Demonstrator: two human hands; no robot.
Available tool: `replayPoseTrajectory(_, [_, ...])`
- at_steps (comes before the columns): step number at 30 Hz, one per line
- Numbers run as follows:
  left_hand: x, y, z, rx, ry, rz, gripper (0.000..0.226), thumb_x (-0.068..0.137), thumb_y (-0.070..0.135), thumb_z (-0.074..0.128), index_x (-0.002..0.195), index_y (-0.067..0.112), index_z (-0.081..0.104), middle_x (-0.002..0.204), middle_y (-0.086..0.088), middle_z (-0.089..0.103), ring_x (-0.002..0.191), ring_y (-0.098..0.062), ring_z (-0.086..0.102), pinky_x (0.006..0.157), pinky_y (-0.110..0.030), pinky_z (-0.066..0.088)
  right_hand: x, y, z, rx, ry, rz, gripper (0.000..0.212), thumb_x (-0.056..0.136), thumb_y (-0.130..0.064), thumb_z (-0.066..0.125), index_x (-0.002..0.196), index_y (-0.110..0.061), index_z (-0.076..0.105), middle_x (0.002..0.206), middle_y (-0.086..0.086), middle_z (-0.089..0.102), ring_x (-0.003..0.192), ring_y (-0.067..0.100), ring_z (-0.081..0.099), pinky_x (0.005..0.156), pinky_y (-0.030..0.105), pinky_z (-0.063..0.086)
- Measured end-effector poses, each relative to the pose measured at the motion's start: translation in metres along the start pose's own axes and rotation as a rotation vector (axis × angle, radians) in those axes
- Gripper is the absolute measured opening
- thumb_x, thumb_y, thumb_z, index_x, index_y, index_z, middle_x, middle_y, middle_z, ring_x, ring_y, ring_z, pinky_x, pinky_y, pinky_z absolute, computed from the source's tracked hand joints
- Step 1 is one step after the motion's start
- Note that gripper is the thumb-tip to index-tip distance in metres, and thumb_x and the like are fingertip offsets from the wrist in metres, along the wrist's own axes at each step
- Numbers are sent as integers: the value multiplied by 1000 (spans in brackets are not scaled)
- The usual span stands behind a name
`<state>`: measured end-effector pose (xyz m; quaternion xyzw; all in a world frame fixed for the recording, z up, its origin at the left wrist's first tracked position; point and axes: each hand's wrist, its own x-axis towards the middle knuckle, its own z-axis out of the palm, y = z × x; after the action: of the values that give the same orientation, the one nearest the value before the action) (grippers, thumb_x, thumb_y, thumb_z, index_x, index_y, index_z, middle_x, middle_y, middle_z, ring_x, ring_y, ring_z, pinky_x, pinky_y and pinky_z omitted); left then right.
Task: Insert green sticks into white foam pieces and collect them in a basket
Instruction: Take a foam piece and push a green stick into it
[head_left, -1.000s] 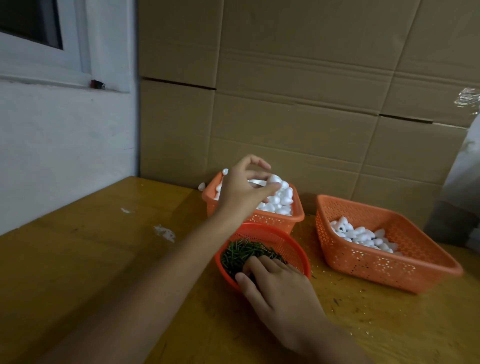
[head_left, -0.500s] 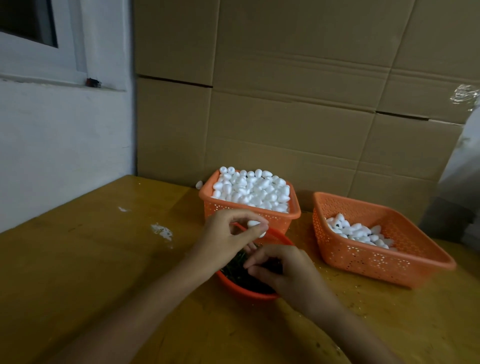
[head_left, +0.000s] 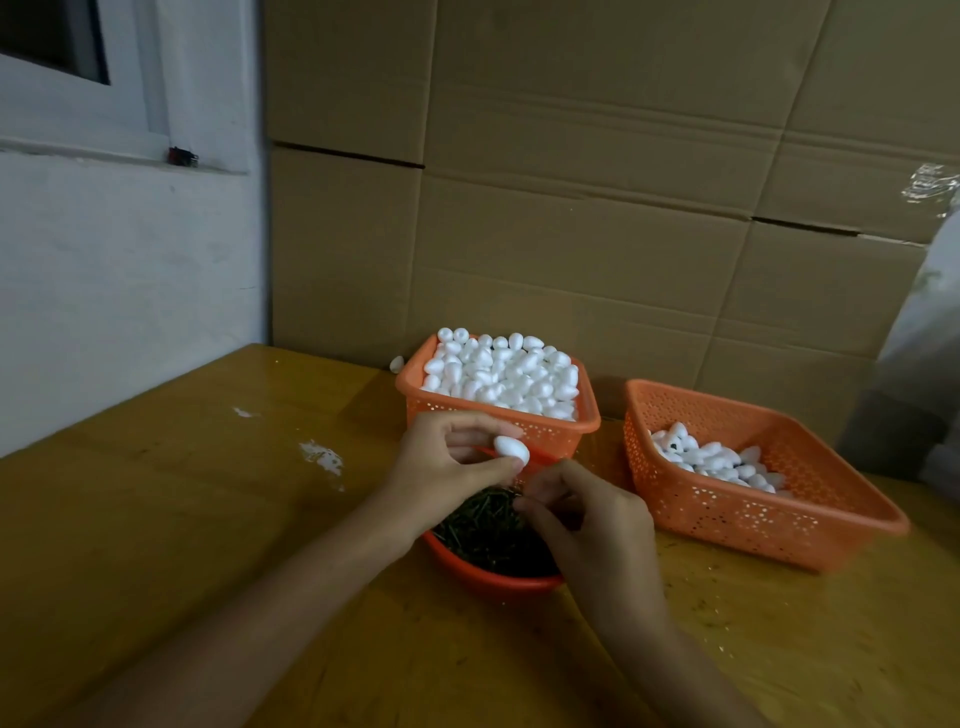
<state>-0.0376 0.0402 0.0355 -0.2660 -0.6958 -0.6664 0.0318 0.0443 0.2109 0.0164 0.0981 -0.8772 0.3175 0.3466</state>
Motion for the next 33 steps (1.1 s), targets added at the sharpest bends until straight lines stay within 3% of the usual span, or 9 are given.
replayPoseTrajectory(3, [1, 0, 2, -114, 3, -23, 20, 89, 9, 82, 109, 14, 81, 97, -6, 81, 82, -26, 80, 79, -29, 64, -1, -3, -2, -172, -59, -158, 27, 86, -14, 83, 90, -32, 63, 85, -19, 66, 77, 4, 64, 62, 28, 53])
replayPoseTrajectory(6, [1, 0, 3, -126, 3, -16, 18, 94, 14, 78, 111, 15, 80, 94, -9, 79, 78, -23, 77, 73, -30, 64, 4, -6, -6, -248, -199, -202, 29, 85, -13, 83, 92, -33, 64, 87, -22, 63, 77, 3, 60, 62, 24, 48])
replayPoseTrajectory(10, [0, -1, 3, -122, 11, -18, 32, 89, 13, 83, 118, 21, 76, 95, -7, 79, 79, -24, 78, 73, -29, 63, 12, -2, -15, -195, -397, -44, 24, 86, -15, 82, 96, -35, 73, 92, -28, 67, 93, -3, 65, 80, 22, 54])
replayPoseTrajectory(13, [0, -2, 3, -102, 9, -20, 38, 83, 10, 88, 115, 24, 74, 99, -3, 80, 84, -25, 79, 79, -33, 65, 15, 1, -20, -112, -434, 51, 24, 83, -12, 84, 91, -33, 76, 90, -24, 73, 95, -5, 68, 86, 25, 56])
replayPoseTrajectory(16, [-1, -3, 1, -66, 17, -39, 36, 77, 10, 92, 105, 24, 74, 102, 2, 79, 95, -17, 78, 86, -35, 63, 13, 1, -18, -48, -376, 80, 24, 82, -13, 86, 89, -35, 77, 88, -23, 74, 93, -5, 69, 85, 26, 57])
replayPoseTrajectory(21, [-1, -2, 0, -53, 29, -26, 27, 77, 11, 92, 96, 22, 78, 107, 10, 79, 103, -9, 76, 90, -30, 61, 13, 0, -14, 170, -217, 229, 33, 81, -15, 90, 104, -33, 75, 87, -14, 79, 90, 1, 74, 89, 35, 60])
replayPoseTrajectory(26, [-2, -2, 0, -82, 7, 15, 28, 78, 6, 90, 101, 19, 81, 106, 10, 81, 102, -8, 77, 81, -18, 60, 11, 1, -15, 366, -140, 336, 8, 79, -21, 87, 85, -21, 81, 83, -4, 79, 80, 13, 76, 80, 42, 65])
replayPoseTrajectory(30, [-2, -2, 0, -83, 8, 32, 28, 79, 9, 90, 103, 21, 81, 106, 10, 80, 102, -8, 76, 82, -20, 60, 11, 1, -14, 394, -83, 357, 21, 71, -35, 83, 88, -22, 81, 80, -2, 79, 74, 15, 77, 77, 39, 65])
replayPoseTrajectory(33, [-1, -1, 0, -98, 17, 25, 34, 80, 11, 91, 109, 25, 80, 106, 5, 81, 101, -13, 77, 88, -31, 63, 8, 3, -8, 317, -51, 321, 12, 78, -26, 88, 85, -25, 78, 79, -6, 77, 70, 13, 74, 73, 37, 63])
